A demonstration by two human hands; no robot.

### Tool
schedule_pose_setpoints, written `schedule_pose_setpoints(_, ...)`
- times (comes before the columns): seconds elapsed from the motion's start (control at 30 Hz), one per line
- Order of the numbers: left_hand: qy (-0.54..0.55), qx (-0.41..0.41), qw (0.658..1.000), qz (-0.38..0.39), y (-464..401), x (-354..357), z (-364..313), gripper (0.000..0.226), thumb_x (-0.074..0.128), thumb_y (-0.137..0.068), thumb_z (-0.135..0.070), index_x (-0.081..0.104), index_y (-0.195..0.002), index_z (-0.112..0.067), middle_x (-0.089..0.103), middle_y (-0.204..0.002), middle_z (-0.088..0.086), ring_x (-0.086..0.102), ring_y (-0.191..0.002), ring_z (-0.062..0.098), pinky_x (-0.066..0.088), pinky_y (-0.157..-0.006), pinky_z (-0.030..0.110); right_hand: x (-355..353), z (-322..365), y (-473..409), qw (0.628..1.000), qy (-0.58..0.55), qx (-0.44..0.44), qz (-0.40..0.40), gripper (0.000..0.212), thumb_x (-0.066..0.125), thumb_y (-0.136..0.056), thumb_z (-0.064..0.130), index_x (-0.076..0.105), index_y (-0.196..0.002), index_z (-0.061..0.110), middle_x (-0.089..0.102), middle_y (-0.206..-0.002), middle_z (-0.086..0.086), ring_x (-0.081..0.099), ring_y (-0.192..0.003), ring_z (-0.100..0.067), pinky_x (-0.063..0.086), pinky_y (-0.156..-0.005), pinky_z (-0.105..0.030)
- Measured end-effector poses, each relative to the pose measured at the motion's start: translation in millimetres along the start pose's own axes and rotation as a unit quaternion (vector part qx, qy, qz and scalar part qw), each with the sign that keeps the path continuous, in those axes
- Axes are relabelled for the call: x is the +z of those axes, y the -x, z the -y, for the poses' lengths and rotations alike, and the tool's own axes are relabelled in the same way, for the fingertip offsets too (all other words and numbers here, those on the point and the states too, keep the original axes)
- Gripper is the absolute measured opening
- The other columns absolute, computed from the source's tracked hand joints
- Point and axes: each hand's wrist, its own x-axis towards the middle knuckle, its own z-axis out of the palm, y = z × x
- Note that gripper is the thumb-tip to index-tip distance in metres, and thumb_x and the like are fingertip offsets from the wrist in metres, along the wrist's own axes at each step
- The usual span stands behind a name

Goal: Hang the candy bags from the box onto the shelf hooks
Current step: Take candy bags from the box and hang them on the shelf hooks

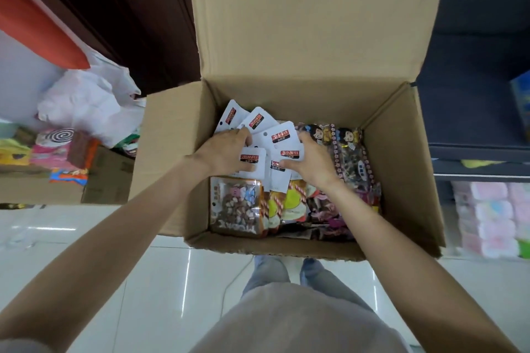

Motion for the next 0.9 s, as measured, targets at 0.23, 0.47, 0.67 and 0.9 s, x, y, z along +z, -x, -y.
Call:
schedule_pose_setpoints(0.23,0.017,0.03,0.999,0.017,-1.1,-2.4,0.8,0.052,0.073,-0.083,-0.029,0.045,-0.124,-0.012,0.046,-0.129,0.004,0.046,-0.117,0.02,0.037,-0.092,0.027,-4.3,-13.3,5.6,0.999,-0.009,0.014,-0.041,0.048,0.077,-0.081,0.021,0.057,-0.125,0.018,0.07,-0.113,0.001,0.065,-0.098,-0.021,0.05,-0.079,-0.032)
schedule_pose_setpoints(0.47,-0.092,0.046,0.992,0.072,-6.9,-3.6,0.9,0.038,0.064,-0.09,-0.029,0.054,-0.125,-0.017,0.056,-0.12,0.004,0.051,-0.113,0.022,0.04,-0.094,0.036,-19.1,-26.8,26.4,0.995,-0.021,0.014,-0.097,0.032,0.073,-0.085,0.021,0.067,-0.116,0.015,0.071,-0.111,0.0,0.066,-0.099,-0.019,0.05,-0.08,-0.032)
schedule_pose_setpoints(0.67,-0.111,0.115,0.985,0.068,12.9,-16.9,0.6,0.03,0.055,-0.095,-0.037,0.057,-0.123,-0.025,0.056,-0.119,-0.004,0.05,-0.111,0.018,0.037,-0.082,0.031,-50.2,-17.9,63.2,0.977,-0.064,-0.028,-0.201,0.031,0.068,-0.09,0.02,0.065,-0.119,0.011,0.071,-0.112,0.0,0.067,-0.098,-0.013,0.055,-0.082,-0.033)
schedule_pose_setpoints(0.9,0.045,0.176,0.974,-0.138,62.3,-41.9,-22.7,0.027,0.034,-0.086,-0.063,0.041,-0.096,-0.039,0.062,-0.075,0.0,0.054,-0.063,0.021,0.038,-0.053,0.036,-102.2,-0.2,115.4,0.905,-0.219,-0.063,-0.359,0.018,0.07,-0.086,0.014,0.065,-0.102,0.018,0.067,-0.091,0.021,0.063,-0.078,0.015,0.048,-0.065,-0.005)
